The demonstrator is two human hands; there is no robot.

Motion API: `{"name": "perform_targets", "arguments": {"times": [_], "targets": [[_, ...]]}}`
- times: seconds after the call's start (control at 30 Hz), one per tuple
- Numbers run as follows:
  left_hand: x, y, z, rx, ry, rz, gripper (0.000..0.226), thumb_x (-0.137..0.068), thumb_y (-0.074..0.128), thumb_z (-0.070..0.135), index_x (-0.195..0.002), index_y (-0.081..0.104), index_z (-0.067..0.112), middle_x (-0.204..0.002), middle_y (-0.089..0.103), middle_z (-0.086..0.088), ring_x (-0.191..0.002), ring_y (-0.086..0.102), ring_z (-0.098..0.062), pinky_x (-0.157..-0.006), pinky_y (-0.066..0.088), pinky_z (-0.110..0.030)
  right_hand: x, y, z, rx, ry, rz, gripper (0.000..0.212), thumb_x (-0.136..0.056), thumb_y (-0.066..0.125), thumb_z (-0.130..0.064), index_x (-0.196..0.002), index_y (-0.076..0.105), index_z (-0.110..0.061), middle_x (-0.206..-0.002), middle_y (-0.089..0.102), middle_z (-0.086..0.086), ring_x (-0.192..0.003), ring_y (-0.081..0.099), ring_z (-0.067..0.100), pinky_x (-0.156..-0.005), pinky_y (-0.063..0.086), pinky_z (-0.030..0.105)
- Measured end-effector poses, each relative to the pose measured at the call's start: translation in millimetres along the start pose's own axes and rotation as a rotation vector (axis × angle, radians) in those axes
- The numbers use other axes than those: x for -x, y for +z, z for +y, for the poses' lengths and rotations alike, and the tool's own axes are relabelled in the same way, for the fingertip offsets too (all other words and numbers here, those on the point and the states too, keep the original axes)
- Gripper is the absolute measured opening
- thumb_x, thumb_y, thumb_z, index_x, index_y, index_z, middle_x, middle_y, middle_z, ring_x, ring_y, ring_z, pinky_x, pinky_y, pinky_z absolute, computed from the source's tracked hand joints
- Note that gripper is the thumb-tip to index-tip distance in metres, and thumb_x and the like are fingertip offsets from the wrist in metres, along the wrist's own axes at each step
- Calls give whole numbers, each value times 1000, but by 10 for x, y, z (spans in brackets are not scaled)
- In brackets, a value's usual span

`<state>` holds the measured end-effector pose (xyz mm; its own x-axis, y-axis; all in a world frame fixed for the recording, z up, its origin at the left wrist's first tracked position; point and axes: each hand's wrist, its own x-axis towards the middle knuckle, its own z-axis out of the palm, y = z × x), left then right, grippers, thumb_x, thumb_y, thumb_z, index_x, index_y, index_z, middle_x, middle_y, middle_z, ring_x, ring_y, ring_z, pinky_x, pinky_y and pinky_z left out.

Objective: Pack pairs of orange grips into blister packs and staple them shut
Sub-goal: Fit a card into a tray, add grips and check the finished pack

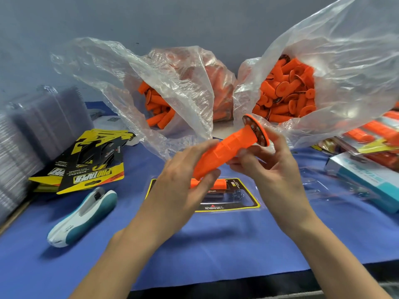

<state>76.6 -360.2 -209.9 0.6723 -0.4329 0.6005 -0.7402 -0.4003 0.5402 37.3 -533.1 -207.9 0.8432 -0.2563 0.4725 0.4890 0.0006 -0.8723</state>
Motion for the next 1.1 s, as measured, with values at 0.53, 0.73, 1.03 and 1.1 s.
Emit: {"name": "perform_targets", "arguments": {"times": [0.53,0.73,1.03,1.1], "targets": [[230,83,-218,-532,12,-375,47,-95,31,47,-133,51,30,-118,49,6,-101,44,-18,-84,29,-30,250,-752,359,820,167,-327,39,-98,57,-29,-134,47,-40,-126,55,-25,-113,48,-12,-87,36,5],[261,181,-250,-517,-27,-429,46,-95,35,47,-137,49,34,-123,49,12,-113,41,-15,-98,30,-34,281,-754,320,940,61,-425,37,-95,58,-19,-128,57,-36,-123,56,-21,-115,49,-2,-95,34,9],[344,140,-283,-521,33,-366,31,-96,45,44,-121,59,35,-114,57,16,-106,50,-12,-92,40,-32,304,-768,341,1010,18,-483,40,-97,58,-24,-132,54,-44,-128,52,-25,-121,43,5,-101,35,21],[343,122,-293,-527,48,-373,27,-97,49,40,-121,60,34,-113,59,15,-104,51,-13,-90,42,-34,305,-776,356,1023,15,-489,42,-97,58,-26,-133,51,-46,-126,53,-25,-120,41,5,-100,35,21]]}}
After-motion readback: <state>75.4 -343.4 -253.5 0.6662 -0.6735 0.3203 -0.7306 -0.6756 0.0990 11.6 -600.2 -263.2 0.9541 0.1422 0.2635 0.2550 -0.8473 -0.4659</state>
